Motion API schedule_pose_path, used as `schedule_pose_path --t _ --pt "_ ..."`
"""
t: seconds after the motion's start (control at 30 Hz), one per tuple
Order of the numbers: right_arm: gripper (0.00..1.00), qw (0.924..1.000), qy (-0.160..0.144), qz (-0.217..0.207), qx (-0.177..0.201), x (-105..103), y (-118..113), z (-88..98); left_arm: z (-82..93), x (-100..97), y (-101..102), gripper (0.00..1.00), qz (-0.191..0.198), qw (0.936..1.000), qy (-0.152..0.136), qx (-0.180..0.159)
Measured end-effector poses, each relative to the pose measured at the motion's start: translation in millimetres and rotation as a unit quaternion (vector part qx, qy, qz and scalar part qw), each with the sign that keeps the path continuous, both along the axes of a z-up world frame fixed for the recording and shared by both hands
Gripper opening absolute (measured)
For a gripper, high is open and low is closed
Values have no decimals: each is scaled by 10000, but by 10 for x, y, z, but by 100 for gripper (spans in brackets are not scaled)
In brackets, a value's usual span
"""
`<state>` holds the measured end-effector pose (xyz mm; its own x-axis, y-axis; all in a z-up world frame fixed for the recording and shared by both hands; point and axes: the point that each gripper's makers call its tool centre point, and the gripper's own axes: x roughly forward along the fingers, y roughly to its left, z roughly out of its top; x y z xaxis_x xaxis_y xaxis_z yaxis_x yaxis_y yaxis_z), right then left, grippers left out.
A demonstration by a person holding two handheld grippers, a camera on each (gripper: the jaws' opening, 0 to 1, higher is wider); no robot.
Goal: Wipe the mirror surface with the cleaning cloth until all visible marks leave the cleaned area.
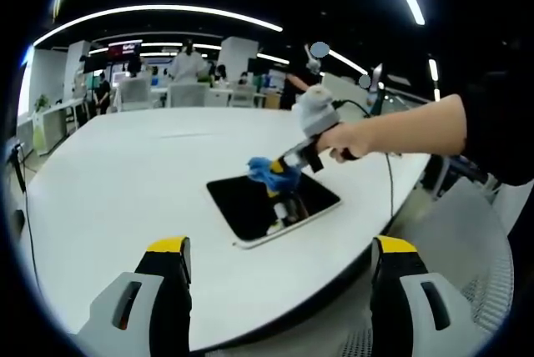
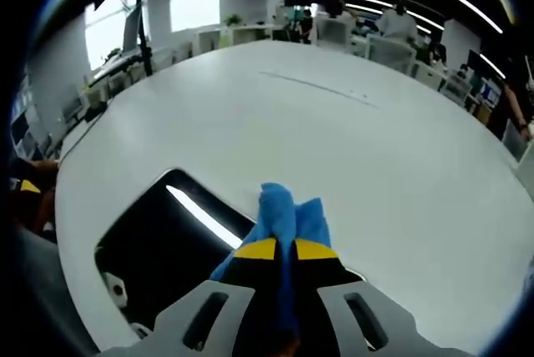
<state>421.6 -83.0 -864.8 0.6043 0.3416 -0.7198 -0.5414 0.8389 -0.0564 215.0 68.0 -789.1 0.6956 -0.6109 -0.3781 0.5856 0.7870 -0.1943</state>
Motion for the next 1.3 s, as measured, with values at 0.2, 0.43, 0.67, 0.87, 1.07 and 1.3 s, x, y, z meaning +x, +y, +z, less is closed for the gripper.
schedule_pose_path --t 0.2,0.43,0.67,0.87,1.07,1.3 --pt "0 10000 5 -75 -14 -1 -112 0 1 -2 -2 89 -11 10000 2 -6" --pt "0 9998 59 -153 77 -17 -121 1 -1 -2 -2 89 -14 10000 5 -6" --pt "0 9997 16 -195 145 25 -146 -19 0 0 -4 89 -17 10000 4 -13" --pt "0 9997 59 -169 136 46 -152 -42 -2 -1 -7 89 -16 10000 7 -15" --pt "0 9998 22 -110 153 -10 -173 -48 -3 -8 -12 88 -30 10000 11 -23" --pt "0 9997 39 52 218 -102 -181 -53 2 -9 -15 88 -34 10000 10 -43"
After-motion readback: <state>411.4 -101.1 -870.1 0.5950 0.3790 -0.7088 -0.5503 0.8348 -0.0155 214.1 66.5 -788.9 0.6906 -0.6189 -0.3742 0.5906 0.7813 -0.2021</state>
